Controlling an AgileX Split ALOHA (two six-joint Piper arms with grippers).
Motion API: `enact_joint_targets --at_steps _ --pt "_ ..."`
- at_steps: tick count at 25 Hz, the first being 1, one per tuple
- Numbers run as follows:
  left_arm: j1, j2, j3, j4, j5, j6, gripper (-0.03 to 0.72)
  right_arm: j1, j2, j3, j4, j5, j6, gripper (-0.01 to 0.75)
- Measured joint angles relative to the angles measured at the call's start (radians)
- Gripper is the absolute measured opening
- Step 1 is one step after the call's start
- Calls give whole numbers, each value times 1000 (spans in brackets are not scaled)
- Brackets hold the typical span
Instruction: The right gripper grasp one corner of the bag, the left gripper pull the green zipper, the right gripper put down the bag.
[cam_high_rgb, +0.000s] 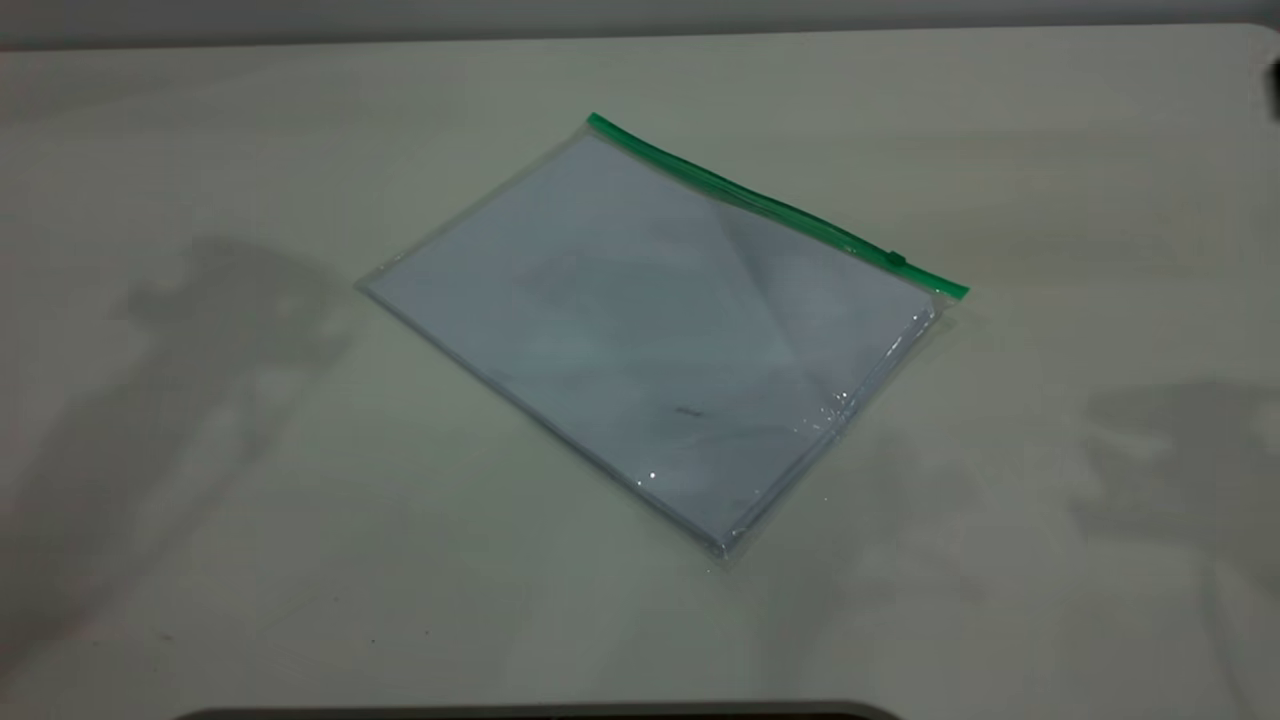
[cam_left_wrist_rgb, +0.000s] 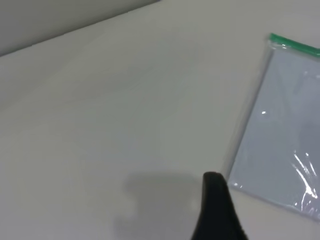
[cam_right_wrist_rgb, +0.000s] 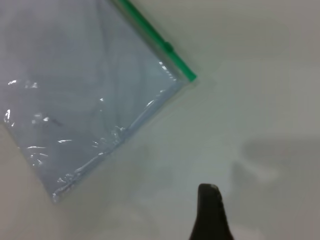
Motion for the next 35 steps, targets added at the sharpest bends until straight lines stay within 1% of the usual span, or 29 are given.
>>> enact_joint_targets --at_steps 3,6,11,13,15,18,26,31,35 --pt "-34 89 -46 -1 -12 5 580 0 141 -17 214 -19 -210 591" --pt "-55 162 -85 -30 -13 5 580 0 284 -50 451 -12 -489 591" --pt "-62 248 -140 -89 -15 5 580 0 517 -133 825 60 -905 591" --pt "-62 270 -154 -95 -15 5 580 0 591 -165 919 74 -1029 591" --pt "-62 284 -162 -98 -15 5 580 0 658 -186 977 74 -1106 591" --pt "-62 297 -163 -101 -21 2 580 0 739 -218 1017 83 -1152 591" --pt "-62 331 -163 -102 -33 4 580 0 924 -312 1036 188 -1193 591" --pt "-62 331 -163 -104 -42 4 580 0 971 -330 1068 206 -1250 591" --pt "-62 331 -163 -104 -51 4 580 0 985 -331 1104 247 -1298 591"
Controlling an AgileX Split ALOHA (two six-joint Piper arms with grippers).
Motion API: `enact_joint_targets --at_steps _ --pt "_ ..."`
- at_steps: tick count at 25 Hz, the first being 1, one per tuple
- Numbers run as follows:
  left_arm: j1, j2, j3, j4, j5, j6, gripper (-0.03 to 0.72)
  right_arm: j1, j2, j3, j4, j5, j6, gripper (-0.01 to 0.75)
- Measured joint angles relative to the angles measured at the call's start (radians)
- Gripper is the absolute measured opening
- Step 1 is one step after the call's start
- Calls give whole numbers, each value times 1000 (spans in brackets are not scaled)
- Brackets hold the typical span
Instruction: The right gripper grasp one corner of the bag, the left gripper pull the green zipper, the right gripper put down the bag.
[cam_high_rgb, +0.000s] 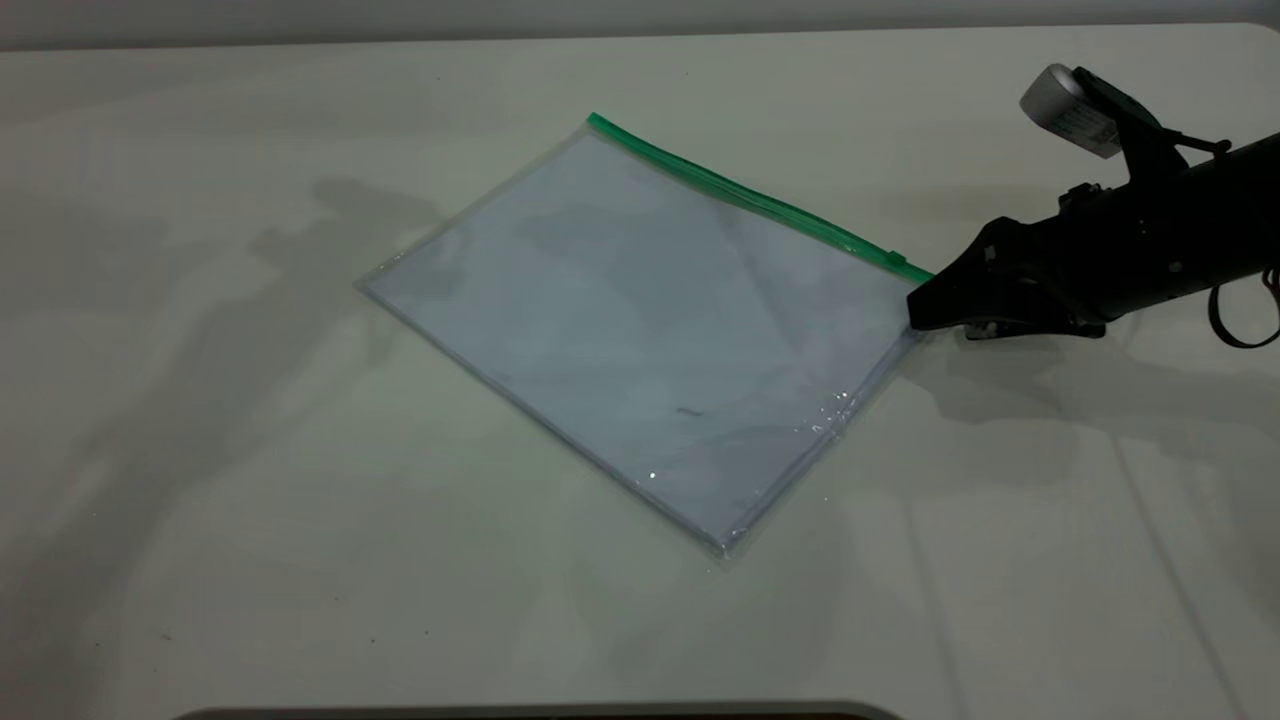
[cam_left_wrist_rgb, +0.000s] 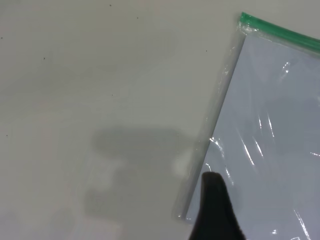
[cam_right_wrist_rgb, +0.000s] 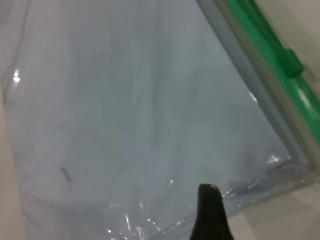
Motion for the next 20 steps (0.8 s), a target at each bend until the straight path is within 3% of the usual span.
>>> enact_joint_targets --at_steps 20 --pt "0 0 0 0 -17 2 581 2 65 -50 9 45 -28 591"
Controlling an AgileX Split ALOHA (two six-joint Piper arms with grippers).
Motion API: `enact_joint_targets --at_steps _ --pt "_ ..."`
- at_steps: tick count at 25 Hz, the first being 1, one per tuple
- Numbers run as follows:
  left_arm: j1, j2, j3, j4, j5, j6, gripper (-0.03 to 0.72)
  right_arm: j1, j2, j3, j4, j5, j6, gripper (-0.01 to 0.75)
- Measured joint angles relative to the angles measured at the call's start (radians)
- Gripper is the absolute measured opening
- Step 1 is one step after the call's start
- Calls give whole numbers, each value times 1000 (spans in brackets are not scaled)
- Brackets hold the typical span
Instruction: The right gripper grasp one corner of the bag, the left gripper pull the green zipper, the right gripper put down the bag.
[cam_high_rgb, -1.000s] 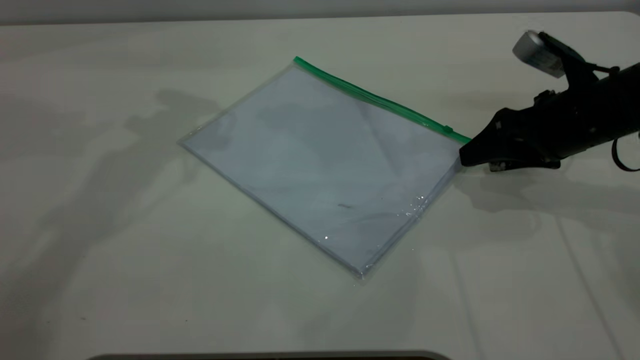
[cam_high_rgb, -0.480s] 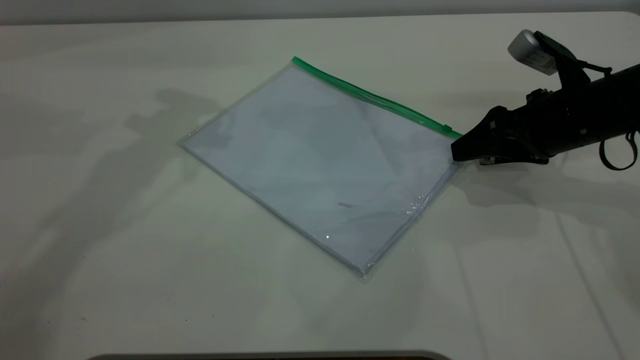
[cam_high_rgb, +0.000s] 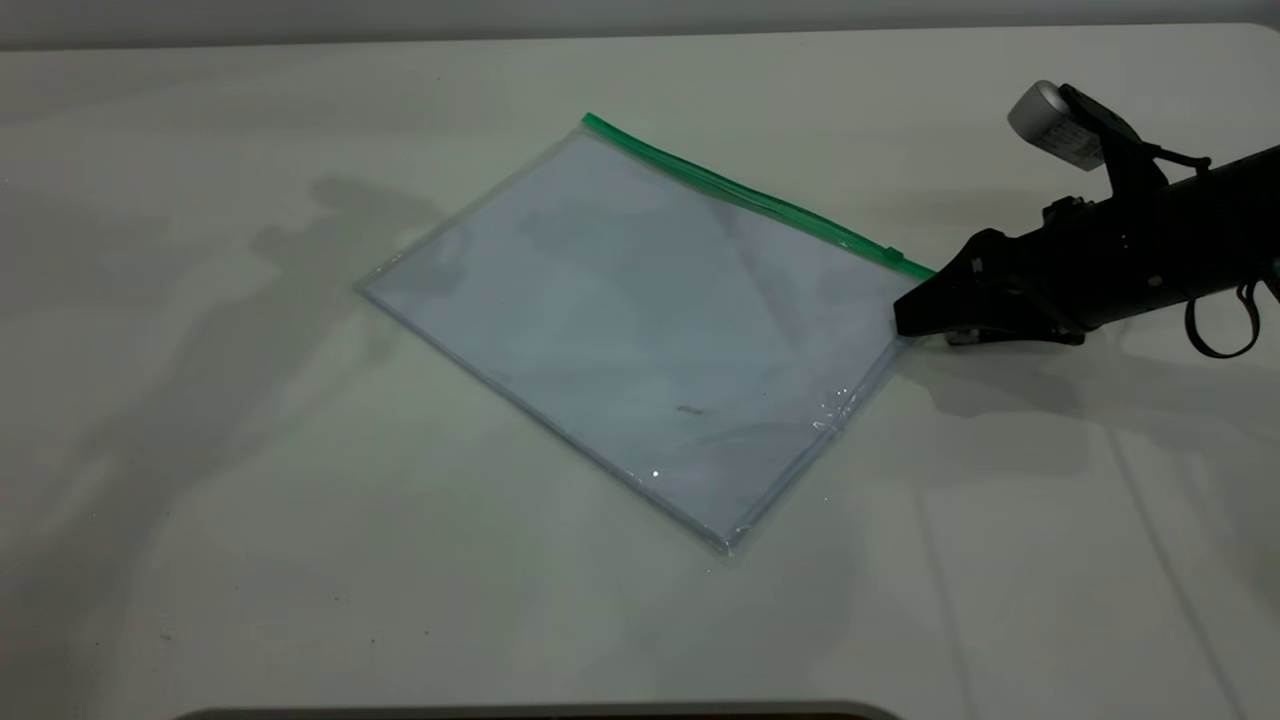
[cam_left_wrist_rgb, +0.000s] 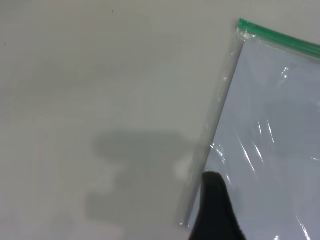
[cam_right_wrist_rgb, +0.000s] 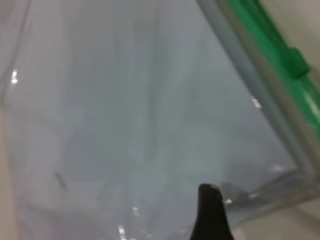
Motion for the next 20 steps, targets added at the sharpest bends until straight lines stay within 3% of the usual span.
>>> enact_joint_targets --at_steps 9,12,15,20 --pt "0 0 0 0 -5 0 581 71 39 -56 0 45 -4 588" --pt "0 0 0 0 -4 0 581 77 43 -58 0 47 -4 543" --pt "0 0 0 1 -4 4 581 77 44 -58 0 47 0 414" --pt "-13 0 0 2 -4 54 581 77 45 -62 -1 85 5 69"
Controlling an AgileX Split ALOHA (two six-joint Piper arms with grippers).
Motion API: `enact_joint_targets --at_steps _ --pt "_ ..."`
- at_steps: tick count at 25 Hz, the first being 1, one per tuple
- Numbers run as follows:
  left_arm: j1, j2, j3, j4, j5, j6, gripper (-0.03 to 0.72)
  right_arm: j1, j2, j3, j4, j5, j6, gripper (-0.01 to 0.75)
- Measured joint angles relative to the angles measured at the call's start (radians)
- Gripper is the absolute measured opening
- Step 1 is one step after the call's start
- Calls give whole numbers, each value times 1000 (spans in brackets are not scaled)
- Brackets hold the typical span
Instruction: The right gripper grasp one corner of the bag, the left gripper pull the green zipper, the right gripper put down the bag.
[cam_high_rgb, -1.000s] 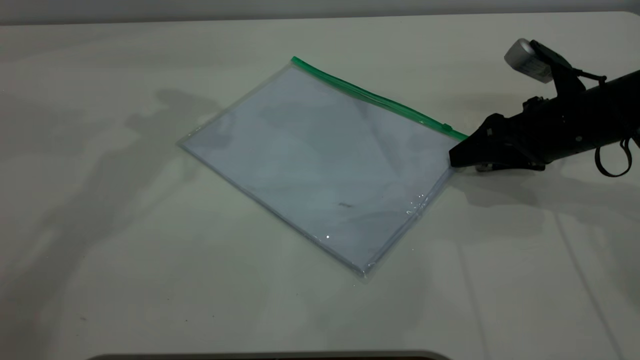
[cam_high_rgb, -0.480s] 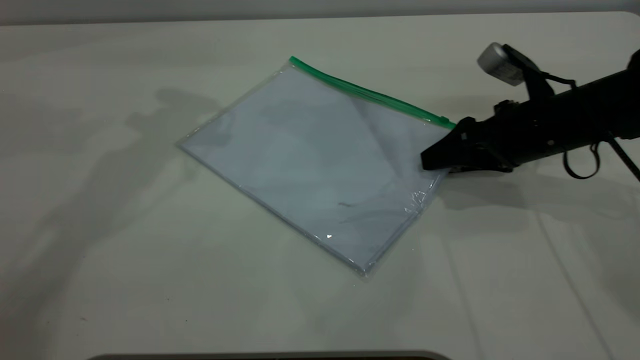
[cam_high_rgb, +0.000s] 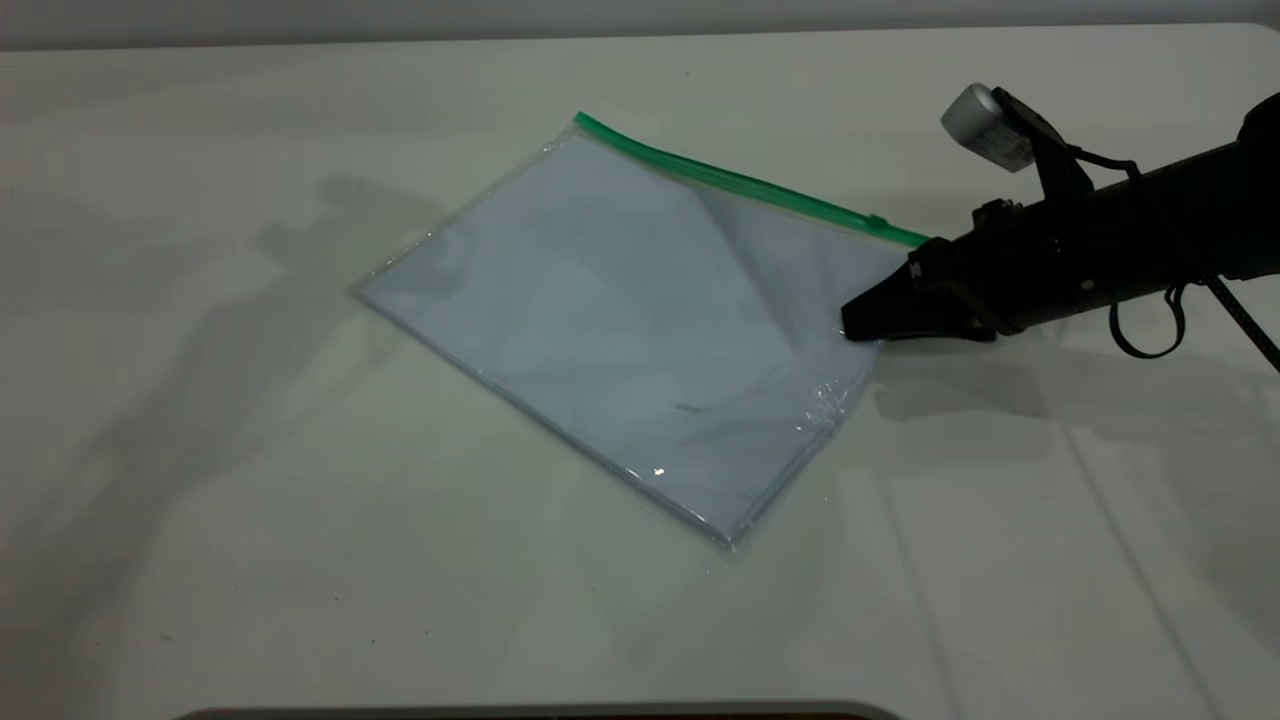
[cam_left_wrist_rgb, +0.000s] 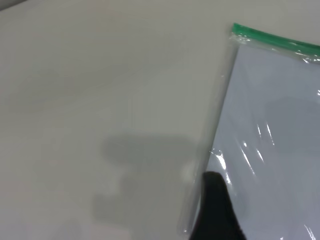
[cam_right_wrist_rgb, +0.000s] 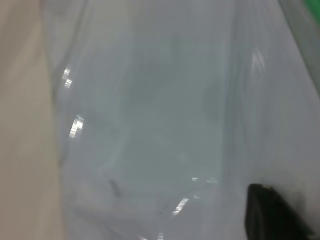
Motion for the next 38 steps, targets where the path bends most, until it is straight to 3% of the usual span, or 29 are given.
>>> enact_joint_targets --at_steps 2,15,22,31,38 --pt "-20 0 0 0 -5 35 581 0 0 -15 -4 28 1 35" --pt "-157 26 -46 -19 6 171 580 0 -63 -56 -19 112 -3 35" --pt "-196 199 -244 -111 190 204 552 10 -81 -56 -23 116 -5 35" --pt "-196 391 -628 -142 500 447 550 10 -81 -56 -26 111 -50 35" --pt "-196 529 -768 -217 589 698 550 10 -81 -56 -30 93 -123 35"
